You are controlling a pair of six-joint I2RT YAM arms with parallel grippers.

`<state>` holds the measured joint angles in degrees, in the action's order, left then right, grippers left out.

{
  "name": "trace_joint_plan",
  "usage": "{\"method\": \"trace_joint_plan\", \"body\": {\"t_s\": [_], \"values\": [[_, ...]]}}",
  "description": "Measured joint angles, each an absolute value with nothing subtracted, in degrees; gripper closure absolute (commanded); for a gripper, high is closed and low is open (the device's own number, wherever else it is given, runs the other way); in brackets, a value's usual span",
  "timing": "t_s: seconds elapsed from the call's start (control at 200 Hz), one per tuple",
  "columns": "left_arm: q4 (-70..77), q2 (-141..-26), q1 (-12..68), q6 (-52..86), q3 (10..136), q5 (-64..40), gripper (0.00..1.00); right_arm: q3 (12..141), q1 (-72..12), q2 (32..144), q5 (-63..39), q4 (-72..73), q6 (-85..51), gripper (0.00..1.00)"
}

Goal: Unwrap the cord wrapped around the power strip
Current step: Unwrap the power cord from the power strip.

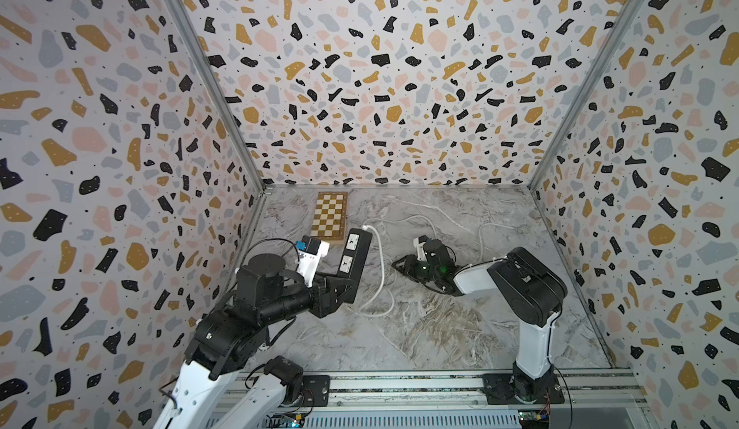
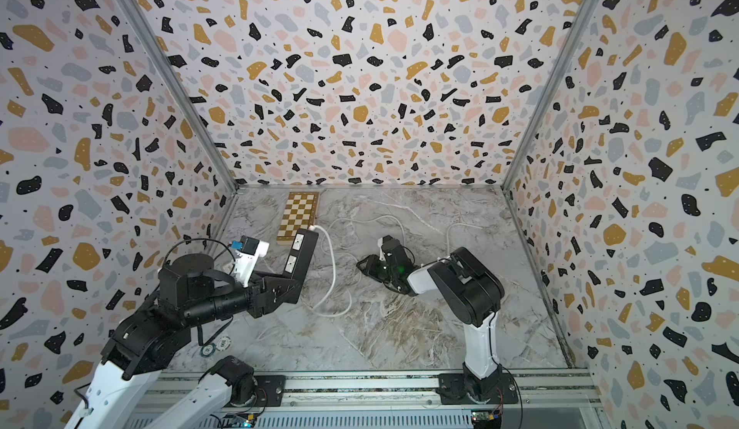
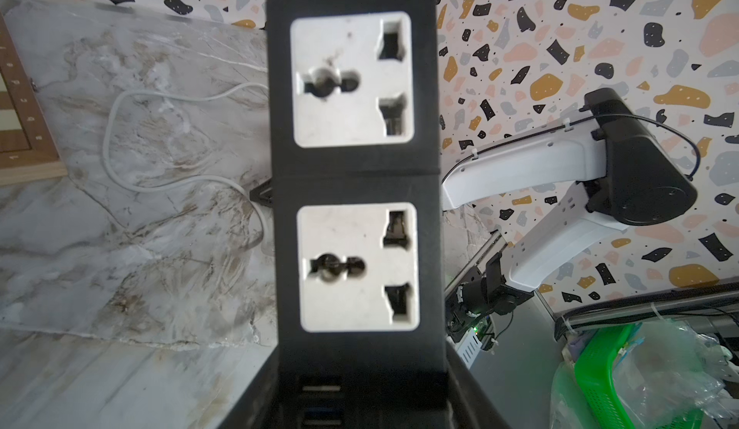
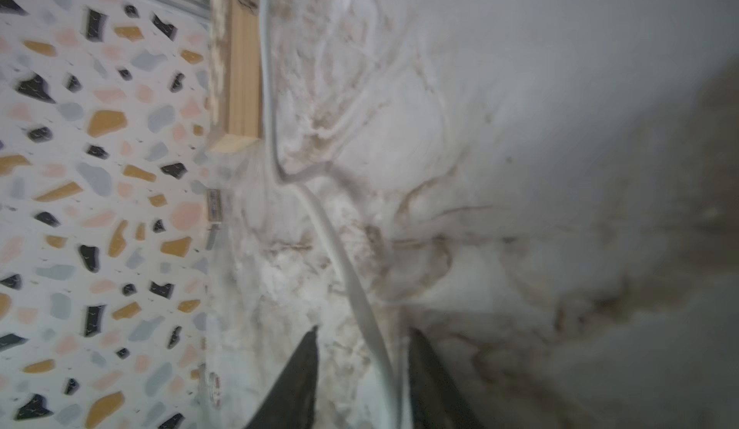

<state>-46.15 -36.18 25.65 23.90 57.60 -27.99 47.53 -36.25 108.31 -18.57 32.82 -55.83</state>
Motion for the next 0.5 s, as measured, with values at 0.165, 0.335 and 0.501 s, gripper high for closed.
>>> {"method": "trace_joint_plan", "body": {"t_s": [0.165,0.335,0.501], "values": [[-48.27,-36.40,25.65,24.23,53.87,-27.79,1.00,41.89,-30.55,91.70,-14.68,19.51,-46.35,0.33],[-49.21,-37.43,25.65,23.77,53.39,-27.20,1.00,40.21,-28.67,69.21,-17.19,8.51,-31.81,0.34],[-48.58,-38.74,25.65,23.31,53.39,-26.96,1.00,39.00,-36.36,56.97,-22.26,7.49,-24.36,0.34]]}}
